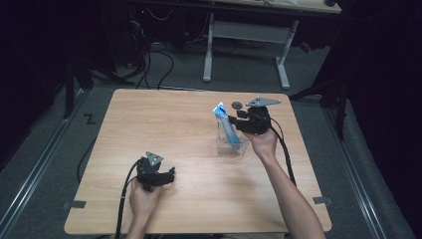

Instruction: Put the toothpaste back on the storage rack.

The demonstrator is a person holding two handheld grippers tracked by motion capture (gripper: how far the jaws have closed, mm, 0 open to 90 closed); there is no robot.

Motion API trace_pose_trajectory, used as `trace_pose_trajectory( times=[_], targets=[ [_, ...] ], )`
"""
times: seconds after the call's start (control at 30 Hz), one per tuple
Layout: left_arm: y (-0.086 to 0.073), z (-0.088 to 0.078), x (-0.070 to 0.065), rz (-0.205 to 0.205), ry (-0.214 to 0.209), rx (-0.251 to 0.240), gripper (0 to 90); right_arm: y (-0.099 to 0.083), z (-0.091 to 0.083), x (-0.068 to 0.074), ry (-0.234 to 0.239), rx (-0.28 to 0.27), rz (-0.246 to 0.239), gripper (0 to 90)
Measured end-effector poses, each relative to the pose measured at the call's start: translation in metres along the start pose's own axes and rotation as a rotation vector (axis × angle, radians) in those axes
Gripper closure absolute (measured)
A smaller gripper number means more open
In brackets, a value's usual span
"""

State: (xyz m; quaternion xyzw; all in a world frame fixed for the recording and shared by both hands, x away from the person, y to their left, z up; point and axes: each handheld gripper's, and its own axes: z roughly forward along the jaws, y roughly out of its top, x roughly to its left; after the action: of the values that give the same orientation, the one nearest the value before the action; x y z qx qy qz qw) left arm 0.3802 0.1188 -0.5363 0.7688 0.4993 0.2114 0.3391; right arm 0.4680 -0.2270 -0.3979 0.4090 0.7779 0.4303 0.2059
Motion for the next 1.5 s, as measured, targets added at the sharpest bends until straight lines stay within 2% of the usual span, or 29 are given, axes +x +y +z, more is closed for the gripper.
trace_pose_trajectory(
  times=[0.57,0.97,1.07,1.17,1.5],
  targets=[
    [0.0,0.0,0.0,-0.001,0.001,-0.001,19.0,-0.004,-0.023,-0.015,-0.013,-0.008,0.025,52.9],
    [0.0,0.0,0.0,-0.001,0.001,-0.001,19.0,-0.007,-0.038,-0.02,-0.023,-0.037,0.028,54.5],
    [0.0,0.0,0.0,-0.001,0.001,-0.001,19.0,-0.012,-0.043,-0.024,-0.029,-0.069,0.054,55.5],
    [0.0,0.0,0.0,-0.001,0.001,-0.001,19.0,-0.016,-0.047,-0.028,-0.038,-0.068,0.068,55.6],
    [0.0,0.0,0.0,-0.001,0.001,-0.001,19.0,-0.018,-0.061,-0.032,-0.051,-0.074,0.069,55.6]
  ],
)
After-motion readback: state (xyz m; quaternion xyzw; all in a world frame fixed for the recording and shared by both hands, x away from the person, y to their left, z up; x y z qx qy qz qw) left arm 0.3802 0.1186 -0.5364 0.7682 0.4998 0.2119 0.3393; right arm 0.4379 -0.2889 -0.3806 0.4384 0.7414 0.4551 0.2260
